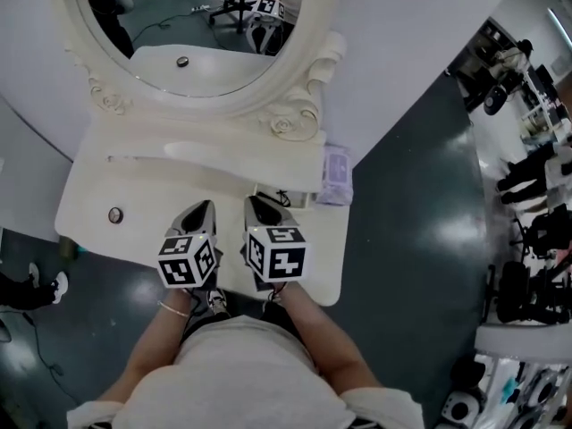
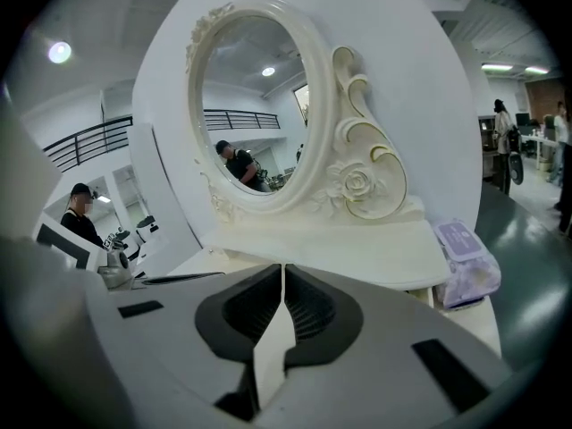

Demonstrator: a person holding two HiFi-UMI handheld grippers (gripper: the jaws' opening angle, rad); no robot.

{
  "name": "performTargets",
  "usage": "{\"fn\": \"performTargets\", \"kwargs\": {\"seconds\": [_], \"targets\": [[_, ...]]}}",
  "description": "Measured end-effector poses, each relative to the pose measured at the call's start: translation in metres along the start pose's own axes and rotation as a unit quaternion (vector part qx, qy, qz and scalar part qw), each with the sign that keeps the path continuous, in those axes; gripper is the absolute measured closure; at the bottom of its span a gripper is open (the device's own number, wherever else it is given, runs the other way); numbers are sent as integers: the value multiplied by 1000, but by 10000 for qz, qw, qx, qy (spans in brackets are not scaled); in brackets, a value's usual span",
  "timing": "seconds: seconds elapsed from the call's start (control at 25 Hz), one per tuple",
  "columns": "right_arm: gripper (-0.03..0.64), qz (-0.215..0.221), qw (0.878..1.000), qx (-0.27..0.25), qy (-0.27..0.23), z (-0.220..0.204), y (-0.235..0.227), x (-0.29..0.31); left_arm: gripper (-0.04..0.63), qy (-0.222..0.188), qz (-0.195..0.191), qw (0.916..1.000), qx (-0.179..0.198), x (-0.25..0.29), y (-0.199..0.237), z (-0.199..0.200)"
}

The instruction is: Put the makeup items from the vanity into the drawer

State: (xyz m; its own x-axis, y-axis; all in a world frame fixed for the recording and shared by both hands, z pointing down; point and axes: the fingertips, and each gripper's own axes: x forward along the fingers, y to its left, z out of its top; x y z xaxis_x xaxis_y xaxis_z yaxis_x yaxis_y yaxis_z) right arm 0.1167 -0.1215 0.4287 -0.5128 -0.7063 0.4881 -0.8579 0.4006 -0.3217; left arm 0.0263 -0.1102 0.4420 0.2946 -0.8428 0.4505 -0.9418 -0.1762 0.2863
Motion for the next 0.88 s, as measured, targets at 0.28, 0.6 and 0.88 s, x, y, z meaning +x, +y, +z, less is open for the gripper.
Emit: {"fn": "performTargets", "kwargs": {"seconds": [0.28, 0.6, 0.88], "targets": [[592, 132, 9998, -178, -12, -2, 17, 1, 594, -111, 175, 9997, -119, -13, 10, 1], [594, 183, 9996, -199, 12, -6, 22, 1, 594, -130, 273, 9993, -228, -20, 14, -3], [595, 152, 9996, -227, 55, -6, 20, 5, 594, -227, 328, 9992, -3, -18, 13, 0]]}}
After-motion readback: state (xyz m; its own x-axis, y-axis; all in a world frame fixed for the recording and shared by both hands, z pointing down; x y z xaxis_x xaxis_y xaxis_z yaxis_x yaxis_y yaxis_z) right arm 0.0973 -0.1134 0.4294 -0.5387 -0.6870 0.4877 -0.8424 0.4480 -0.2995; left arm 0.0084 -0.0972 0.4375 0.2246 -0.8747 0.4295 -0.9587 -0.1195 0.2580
